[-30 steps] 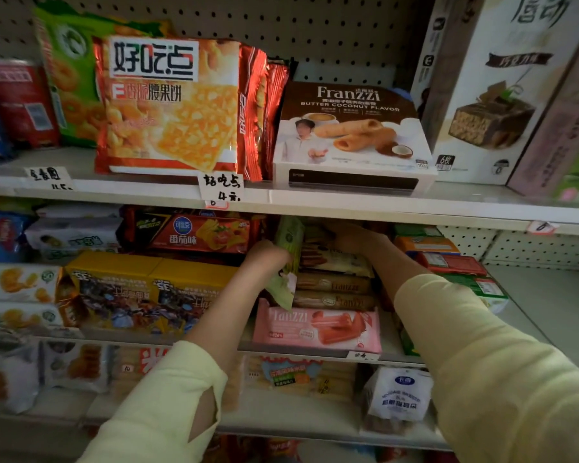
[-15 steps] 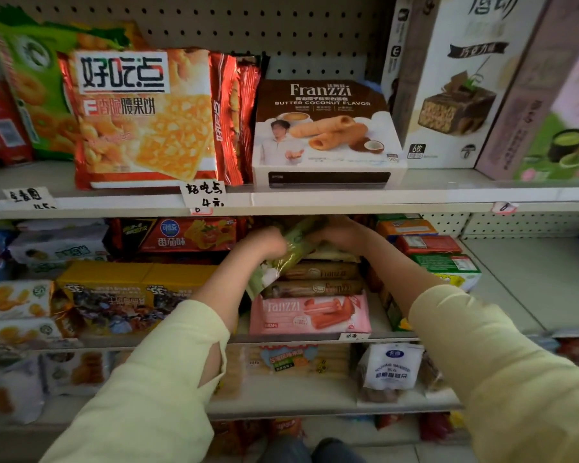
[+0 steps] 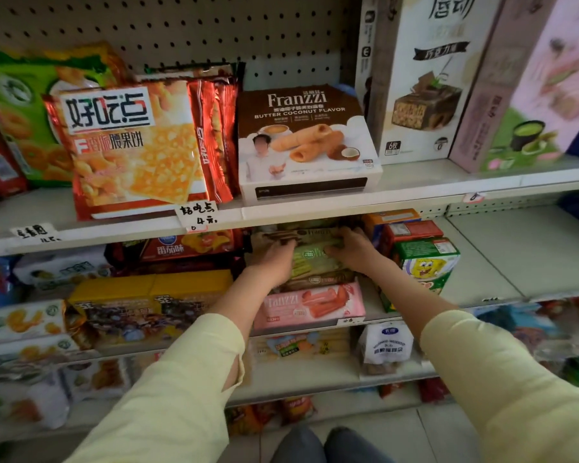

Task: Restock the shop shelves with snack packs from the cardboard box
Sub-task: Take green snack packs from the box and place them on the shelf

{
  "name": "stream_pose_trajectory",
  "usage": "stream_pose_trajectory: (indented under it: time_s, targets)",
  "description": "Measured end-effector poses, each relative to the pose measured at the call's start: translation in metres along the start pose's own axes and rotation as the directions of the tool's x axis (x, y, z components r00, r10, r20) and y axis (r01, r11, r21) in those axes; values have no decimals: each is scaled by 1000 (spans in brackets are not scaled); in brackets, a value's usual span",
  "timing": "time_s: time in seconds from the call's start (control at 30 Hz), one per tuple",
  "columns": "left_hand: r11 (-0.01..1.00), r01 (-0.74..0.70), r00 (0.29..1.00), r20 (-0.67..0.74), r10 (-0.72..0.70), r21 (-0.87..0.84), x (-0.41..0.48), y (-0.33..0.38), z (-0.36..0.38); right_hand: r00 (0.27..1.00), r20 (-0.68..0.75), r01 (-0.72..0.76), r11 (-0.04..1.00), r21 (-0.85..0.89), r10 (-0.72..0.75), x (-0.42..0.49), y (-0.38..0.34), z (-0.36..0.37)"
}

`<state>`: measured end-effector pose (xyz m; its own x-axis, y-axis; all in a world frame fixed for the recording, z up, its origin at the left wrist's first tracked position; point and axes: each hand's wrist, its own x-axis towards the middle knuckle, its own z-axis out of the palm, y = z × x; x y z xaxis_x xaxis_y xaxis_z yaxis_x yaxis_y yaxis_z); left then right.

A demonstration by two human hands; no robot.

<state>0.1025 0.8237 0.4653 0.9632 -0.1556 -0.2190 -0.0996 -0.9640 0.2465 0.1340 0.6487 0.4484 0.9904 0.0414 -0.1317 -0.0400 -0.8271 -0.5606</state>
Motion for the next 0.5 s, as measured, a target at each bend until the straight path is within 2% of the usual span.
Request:
stream_pose_trajectory:
  time_s: [0.1,0.13,0.33,0.5]
  targets:
    - [994,-4,992,-122,17,107,-11,-2,11,1000,-10,-15,1000,8,15,-7,-2,6]
    - [990,-20,992,-125,37,137,-13,-4,12,1000,-6,-23,1000,-13,23,-10,-3,7]
    - [919,-157,984,141,113,361,-27,-14,18,997,70,39,975,-217,-24,-30,-10,7]
    - [903,-142,989,100,111,406,-34,-13,27,983,180,84,926,-367,-18,-43,-10,4]
